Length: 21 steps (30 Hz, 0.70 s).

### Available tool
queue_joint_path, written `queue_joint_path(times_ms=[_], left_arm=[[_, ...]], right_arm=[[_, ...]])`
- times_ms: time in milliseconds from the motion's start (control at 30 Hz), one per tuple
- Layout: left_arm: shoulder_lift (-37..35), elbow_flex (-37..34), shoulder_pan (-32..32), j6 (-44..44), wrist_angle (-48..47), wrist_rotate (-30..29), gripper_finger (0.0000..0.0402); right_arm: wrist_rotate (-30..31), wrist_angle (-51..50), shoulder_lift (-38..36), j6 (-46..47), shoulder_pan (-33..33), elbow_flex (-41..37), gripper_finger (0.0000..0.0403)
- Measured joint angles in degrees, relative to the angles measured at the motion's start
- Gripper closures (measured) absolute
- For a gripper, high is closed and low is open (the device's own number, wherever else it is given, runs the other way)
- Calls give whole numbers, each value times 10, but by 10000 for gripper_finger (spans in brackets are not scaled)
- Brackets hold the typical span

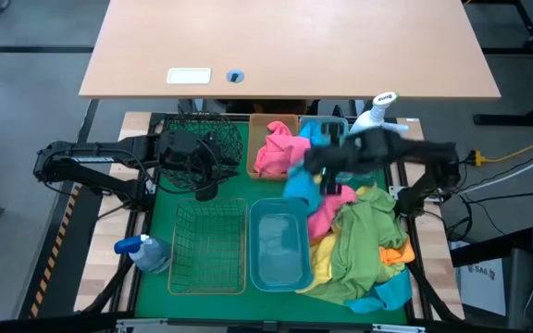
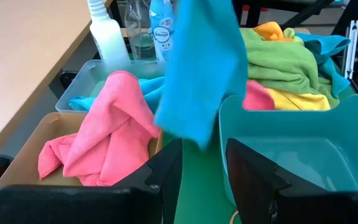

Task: Sort microfiber towel by color & place in baskets
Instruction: Put the blue towel into the transparent bin

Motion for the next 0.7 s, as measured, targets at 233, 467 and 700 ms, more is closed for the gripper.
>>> queue_joint_path(times_ms=[233,467,700], left_arm=[[0,0,0,0,0,0,282],[0,0,0,0,0,0,282],[0,0,0,0,0,0,282]], right_arm=[[5,-1,-28,-35,-107,87,398],[5,0,-65,-62,-203,125,396],[39,0,-98,-60,-292,129,399]])
